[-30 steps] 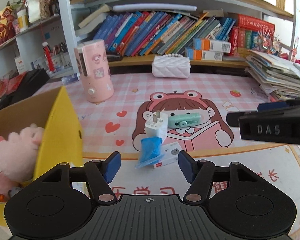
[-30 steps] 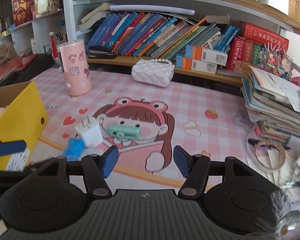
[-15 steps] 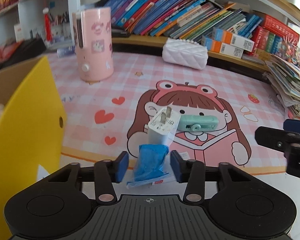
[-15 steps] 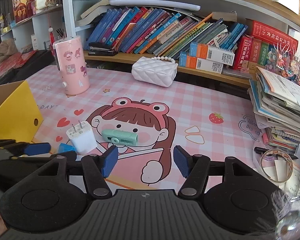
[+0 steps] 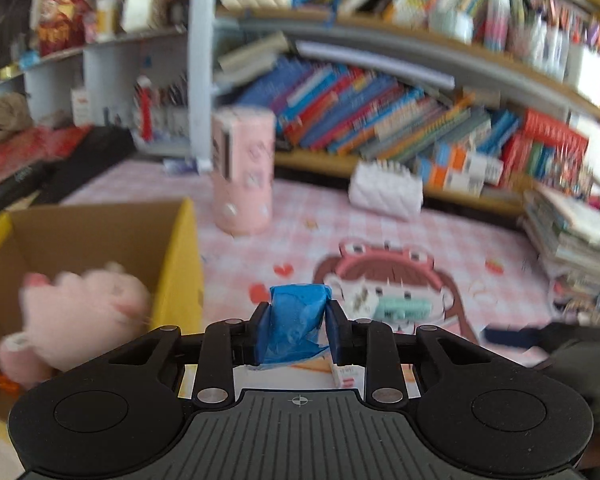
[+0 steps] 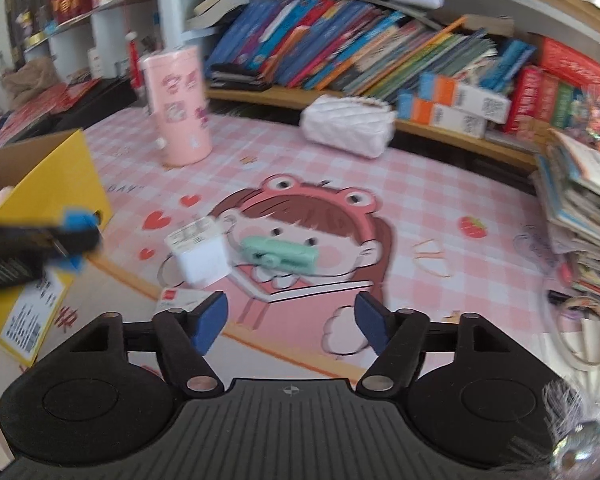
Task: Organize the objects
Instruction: 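Grasp the blue plastic packet with the left gripper while the right gripper grasps the white staple box, then carry the blue packet and white staple box over the yellow box with both grippers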
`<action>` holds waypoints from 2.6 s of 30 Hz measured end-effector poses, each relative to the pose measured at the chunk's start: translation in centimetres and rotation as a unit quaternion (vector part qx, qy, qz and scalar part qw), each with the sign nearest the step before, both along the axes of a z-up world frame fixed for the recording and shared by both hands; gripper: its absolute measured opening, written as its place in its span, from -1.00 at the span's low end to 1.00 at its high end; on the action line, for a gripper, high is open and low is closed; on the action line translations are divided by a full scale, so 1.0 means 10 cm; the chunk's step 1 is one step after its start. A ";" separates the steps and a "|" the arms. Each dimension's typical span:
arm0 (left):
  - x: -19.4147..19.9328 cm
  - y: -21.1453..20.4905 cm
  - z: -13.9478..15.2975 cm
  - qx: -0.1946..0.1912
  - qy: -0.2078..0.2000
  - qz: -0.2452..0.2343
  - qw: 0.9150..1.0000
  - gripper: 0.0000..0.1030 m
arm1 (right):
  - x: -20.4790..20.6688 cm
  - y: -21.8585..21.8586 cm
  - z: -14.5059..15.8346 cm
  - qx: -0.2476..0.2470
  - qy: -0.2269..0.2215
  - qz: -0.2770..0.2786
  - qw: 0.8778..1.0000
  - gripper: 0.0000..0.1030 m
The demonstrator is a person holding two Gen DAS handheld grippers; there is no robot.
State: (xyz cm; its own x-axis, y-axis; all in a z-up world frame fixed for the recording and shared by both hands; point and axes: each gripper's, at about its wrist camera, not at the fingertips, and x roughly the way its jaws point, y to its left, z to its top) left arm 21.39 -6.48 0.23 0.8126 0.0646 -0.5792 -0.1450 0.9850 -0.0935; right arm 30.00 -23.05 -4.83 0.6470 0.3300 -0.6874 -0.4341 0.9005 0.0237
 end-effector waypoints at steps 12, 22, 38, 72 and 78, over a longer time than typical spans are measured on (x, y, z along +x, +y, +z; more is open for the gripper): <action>-0.48 0.19 0.26 -0.021 -0.027 0.023 0.999 -0.48 | 0.09 0.64 -0.42 -0.022 0.034 0.056 0.998 0.59; -0.62 0.23 0.26 -0.020 -0.030 0.031 0.999 -0.48 | 0.13 0.65 -0.45 -0.019 0.030 0.041 0.999 0.03; -0.90 0.31 0.16 -0.038 -0.035 -0.026 0.998 -0.48 | -0.59 0.29 0.21 0.017 0.013 0.010 1.000 0.03; -2.36 1.65 -0.16 -0.046 0.028 -0.051 0.997 -0.48 | -2.53 1.51 0.27 0.002 0.031 -0.005 1.000 0.03; -2.46 1.76 -0.13 -0.042 0.019 -0.050 0.998 -0.48 | -2.63 1.66 0.27 0.004 0.032 0.001 0.999 0.03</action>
